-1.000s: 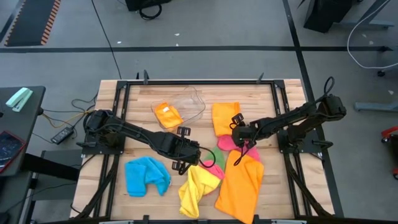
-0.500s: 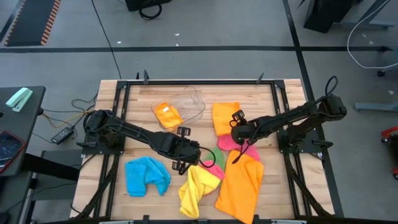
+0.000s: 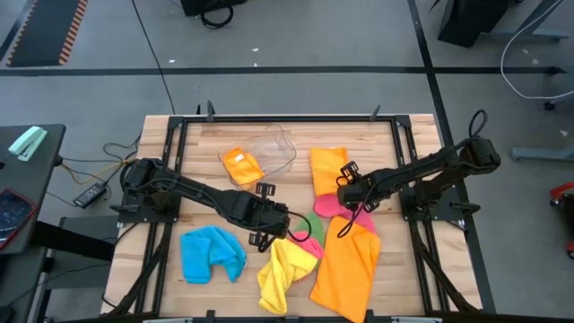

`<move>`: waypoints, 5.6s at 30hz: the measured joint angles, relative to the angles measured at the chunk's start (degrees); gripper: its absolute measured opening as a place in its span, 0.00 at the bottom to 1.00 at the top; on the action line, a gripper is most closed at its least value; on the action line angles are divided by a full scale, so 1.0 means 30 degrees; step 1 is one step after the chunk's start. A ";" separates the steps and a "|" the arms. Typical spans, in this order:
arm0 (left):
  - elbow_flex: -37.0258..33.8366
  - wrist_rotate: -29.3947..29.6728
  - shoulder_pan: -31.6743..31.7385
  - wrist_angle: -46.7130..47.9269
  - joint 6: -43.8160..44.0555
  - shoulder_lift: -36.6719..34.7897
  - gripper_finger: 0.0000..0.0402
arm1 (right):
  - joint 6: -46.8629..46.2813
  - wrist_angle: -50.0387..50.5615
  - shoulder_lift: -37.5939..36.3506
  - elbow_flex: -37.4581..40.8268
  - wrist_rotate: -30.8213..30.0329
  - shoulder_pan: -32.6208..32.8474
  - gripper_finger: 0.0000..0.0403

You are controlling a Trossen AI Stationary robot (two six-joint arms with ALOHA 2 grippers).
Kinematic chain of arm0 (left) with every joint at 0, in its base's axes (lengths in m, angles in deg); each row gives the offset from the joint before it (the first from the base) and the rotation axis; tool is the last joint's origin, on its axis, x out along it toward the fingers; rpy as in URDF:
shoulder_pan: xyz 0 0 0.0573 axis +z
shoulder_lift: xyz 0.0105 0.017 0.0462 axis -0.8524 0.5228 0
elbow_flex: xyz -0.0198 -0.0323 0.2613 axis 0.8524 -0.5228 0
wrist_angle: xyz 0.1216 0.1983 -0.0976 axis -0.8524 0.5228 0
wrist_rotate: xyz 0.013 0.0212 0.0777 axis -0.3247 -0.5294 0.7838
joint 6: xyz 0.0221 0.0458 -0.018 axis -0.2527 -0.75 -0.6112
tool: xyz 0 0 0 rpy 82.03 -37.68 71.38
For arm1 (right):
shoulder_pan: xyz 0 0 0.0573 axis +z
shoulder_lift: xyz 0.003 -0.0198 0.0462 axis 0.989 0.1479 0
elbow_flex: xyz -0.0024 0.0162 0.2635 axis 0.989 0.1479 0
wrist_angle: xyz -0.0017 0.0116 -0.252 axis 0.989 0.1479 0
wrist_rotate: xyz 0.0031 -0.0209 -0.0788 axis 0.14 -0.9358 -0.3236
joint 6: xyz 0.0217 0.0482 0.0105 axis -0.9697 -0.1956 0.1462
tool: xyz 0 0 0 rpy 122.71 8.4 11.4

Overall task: Fold microfiber towels
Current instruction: Fold the orange microfiber towel

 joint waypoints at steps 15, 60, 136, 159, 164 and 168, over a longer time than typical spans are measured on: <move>-0.0007 0.0010 0.0376 -0.3581 -0.1577 0.0126 0.22 | -0.1527 -0.1902 -0.0006 0.0981 0.2000 -0.1354 0.20; -0.0015 -0.1406 0.0984 -0.4716 -0.2237 0.2062 0.19 | -0.5939 -0.9984 -0.0138 -0.0224 0.8419 -1.3535 0.51; 0.0000 -0.1393 0.0958 -0.4574 -0.2018 0.2040 0.17 | -0.6586 -0.5485 -0.0605 0.0461 0.7537 -1.5411 0.30; 0.0000 -0.1428 0.0583 -0.4538 -0.1938 0.2040 0.19 | -0.7696 -0.3609 -0.0685 -0.1091 0.9327 -0.6735 0.47; 0.0000 -0.1407 0.0605 -0.4538 -0.1918 0.2040 0.19 | -0.7676 -0.7085 -0.0685 0.0069 0.5466 -0.2779 0.47; 0.0000 -0.1407 0.0605 -0.4538 -0.1909 0.2040 0.18 | -0.7098 -1.0589 -0.0685 0.1952 0.3142 -0.1074 0.47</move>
